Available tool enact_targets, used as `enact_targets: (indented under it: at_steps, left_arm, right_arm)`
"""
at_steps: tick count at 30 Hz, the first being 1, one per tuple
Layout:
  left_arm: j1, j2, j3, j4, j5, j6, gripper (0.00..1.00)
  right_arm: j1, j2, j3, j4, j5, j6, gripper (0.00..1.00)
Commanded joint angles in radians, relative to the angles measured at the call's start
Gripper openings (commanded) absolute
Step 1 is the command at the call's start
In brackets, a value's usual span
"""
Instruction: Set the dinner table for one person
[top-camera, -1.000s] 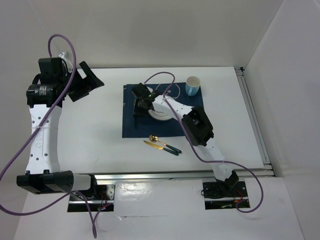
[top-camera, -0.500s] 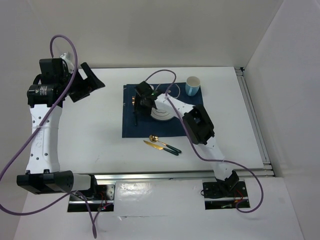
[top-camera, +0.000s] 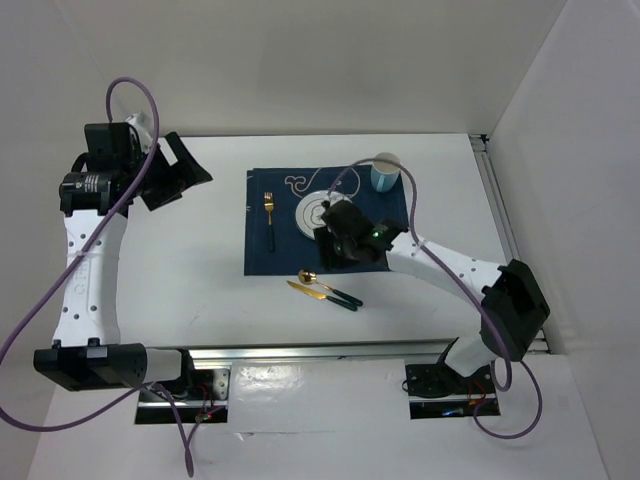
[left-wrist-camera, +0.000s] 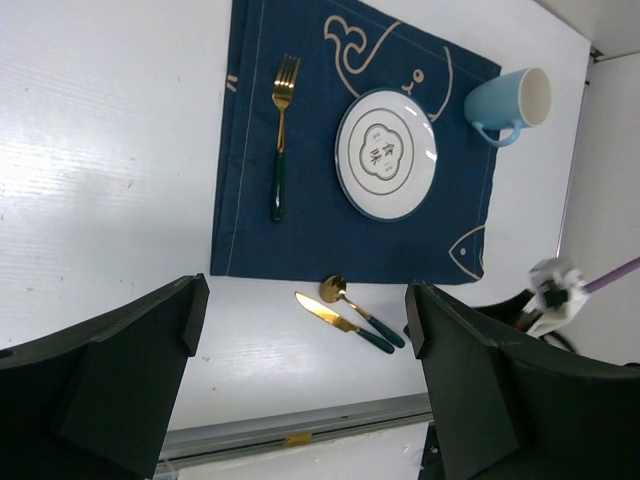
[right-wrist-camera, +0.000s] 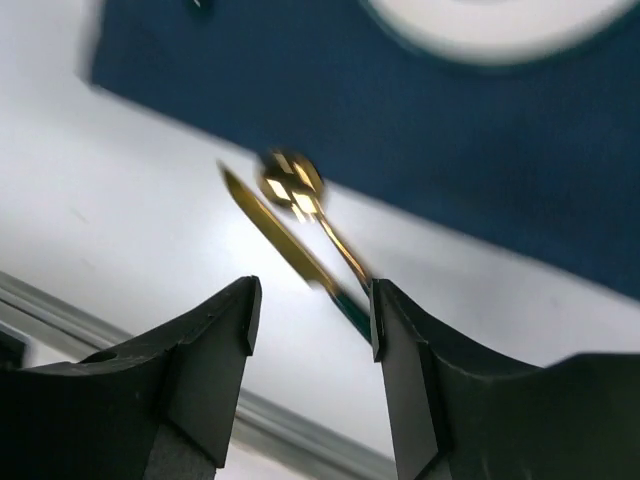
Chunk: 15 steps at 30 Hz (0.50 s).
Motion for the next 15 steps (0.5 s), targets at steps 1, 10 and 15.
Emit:
enact_targets:
  at_steps: [1,10,15]
  left_arm:
    - [0.005,-0.025,-0.022,0.038,0.000,0.016,1.00]
    - [-0.015,-0.015,-0.077,0.059,-0.027,0.007,1.00]
    - [-0.024,-0.015,-0.098,0.059,-0.028,-0.002,1.00]
  right_arm:
    - [0.039,-0.055,-0.158,-0.058,0.015,-0.036,0.59]
    - [0.049,0.021,-0.195,-0.015,0.017,-0.064,0.57]
    - [0.049,0.070,-0.185,0.018,-0.028,-0.084,0.49]
